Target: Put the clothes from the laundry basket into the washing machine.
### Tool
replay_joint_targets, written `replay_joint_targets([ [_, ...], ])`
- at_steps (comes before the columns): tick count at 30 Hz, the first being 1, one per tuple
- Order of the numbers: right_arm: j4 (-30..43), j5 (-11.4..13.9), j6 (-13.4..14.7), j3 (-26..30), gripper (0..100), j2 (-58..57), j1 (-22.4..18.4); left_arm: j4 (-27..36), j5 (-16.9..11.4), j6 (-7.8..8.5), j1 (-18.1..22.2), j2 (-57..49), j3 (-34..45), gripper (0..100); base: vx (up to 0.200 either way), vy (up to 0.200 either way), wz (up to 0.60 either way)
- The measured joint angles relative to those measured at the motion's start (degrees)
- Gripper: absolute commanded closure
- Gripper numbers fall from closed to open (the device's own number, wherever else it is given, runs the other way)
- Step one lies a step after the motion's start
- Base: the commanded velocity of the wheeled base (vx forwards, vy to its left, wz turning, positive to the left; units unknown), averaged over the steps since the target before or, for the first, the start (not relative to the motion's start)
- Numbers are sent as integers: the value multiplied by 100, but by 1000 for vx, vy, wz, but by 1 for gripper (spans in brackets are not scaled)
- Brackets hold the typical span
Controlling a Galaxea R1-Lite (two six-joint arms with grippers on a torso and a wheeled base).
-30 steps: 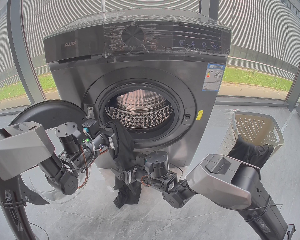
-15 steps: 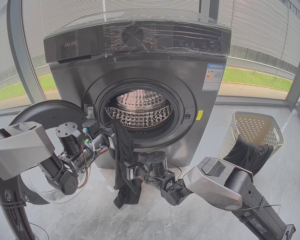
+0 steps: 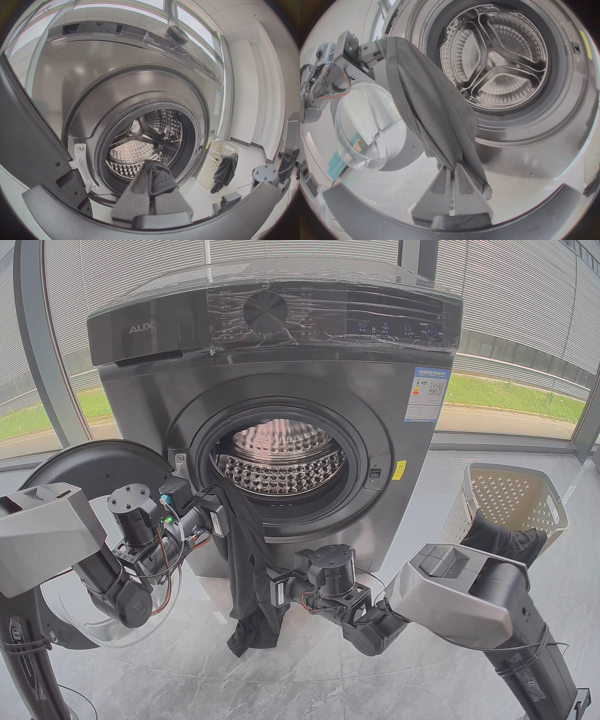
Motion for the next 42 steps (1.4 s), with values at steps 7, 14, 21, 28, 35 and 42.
replay_joint_targets([
  [7, -179, 44, -158, 1379, 100, -1135, -243, 0, -27, 7, 72, 16, 39, 100, 0, 0, 0],
  [14, -853, 271, -282, 2492, 100, -2136, -666, -2, -132, 29, 113, 5, 196, 100, 0, 0, 0],
  [21, -1897, 692, -293, 3534, 100, -3012, -957, -2, -343, 29, 113, -255, 380, 100, 0, 0, 0],
  [28, -2298, 807, -285, 4205, 100, -3851, -1020, 6, -482, -2, 66, -889, 709, 100, 0, 0, 0],
  [35, -2556, 750, -219, 4562, 100, -4380, -1048, 9, -510, 9, -13, -1396, 940, 100, 0, 0, 0],
  [42, -2588, 640, -238, 4634, 100, -4592, -1059, 6, -495, 30, -17, -1693, 1125, 100, 0, 0, 0],
])
